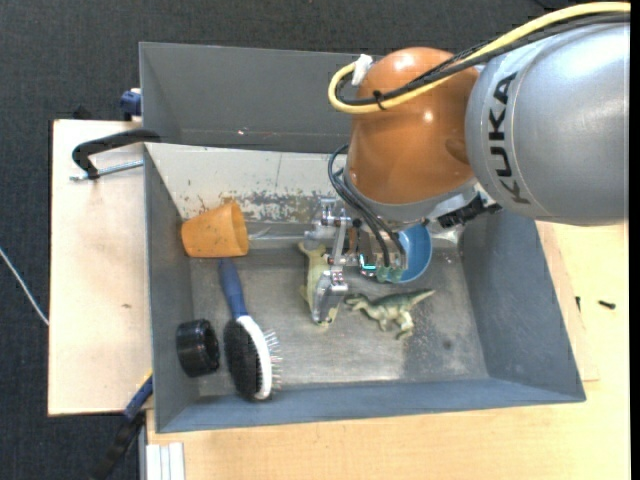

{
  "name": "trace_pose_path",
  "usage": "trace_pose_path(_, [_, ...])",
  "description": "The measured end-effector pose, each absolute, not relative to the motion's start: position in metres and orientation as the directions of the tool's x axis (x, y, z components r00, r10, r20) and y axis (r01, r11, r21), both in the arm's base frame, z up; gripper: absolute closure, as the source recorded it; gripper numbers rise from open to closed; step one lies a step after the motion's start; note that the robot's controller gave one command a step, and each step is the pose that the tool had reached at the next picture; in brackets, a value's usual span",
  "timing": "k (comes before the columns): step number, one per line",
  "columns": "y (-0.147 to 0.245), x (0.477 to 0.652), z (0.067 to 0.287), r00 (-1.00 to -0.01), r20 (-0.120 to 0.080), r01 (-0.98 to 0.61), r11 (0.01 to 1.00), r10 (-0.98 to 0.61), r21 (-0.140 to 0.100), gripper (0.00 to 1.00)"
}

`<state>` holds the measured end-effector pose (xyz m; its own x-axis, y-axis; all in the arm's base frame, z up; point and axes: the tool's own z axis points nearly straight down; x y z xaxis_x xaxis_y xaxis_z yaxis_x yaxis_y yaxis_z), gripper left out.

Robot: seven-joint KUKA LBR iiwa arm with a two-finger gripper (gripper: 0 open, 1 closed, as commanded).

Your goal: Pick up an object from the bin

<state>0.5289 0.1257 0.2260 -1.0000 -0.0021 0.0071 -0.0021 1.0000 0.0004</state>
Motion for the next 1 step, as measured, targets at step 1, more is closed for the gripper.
trace_pose_path(1, [0.0864,0.5424,0.1107,-0.988,0.005,0.154,0.988,0.154,-0.001,0.0])
